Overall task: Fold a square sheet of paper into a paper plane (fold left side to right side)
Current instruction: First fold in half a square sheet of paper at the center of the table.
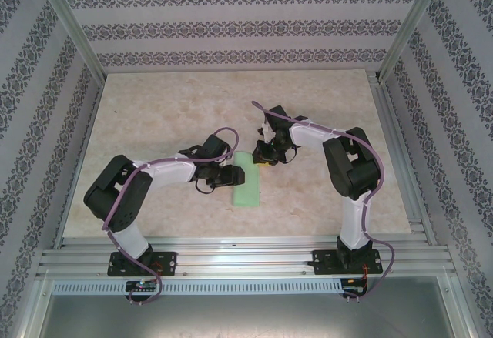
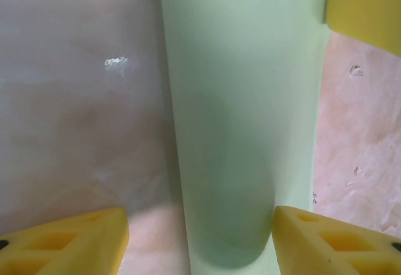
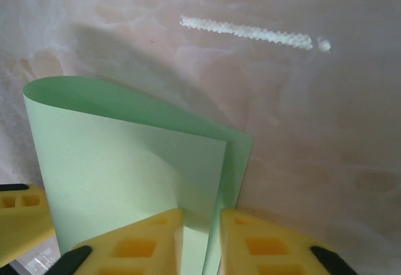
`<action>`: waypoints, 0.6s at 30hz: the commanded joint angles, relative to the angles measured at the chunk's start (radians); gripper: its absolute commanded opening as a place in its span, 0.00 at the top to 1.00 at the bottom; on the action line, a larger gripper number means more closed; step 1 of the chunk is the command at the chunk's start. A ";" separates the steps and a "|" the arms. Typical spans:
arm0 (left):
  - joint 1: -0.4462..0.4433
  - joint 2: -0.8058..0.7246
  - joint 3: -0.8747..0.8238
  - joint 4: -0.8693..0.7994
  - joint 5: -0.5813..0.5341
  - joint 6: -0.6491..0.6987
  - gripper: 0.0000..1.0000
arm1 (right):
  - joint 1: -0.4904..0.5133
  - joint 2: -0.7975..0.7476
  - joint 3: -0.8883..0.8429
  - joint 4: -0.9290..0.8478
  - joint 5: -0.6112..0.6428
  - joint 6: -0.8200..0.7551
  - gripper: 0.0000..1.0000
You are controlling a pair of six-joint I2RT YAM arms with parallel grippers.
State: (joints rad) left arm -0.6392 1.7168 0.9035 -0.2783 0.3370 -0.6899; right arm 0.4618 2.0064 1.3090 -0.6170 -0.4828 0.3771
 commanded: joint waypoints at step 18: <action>-0.054 0.118 0.043 0.052 -0.020 -0.023 0.35 | -0.057 -0.397 -0.237 0.082 0.131 0.062 0.57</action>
State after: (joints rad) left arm -0.6453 1.7443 0.9451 -0.3267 0.3225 -0.7143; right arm 0.4076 1.6752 1.1370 -0.5884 -0.3744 0.3954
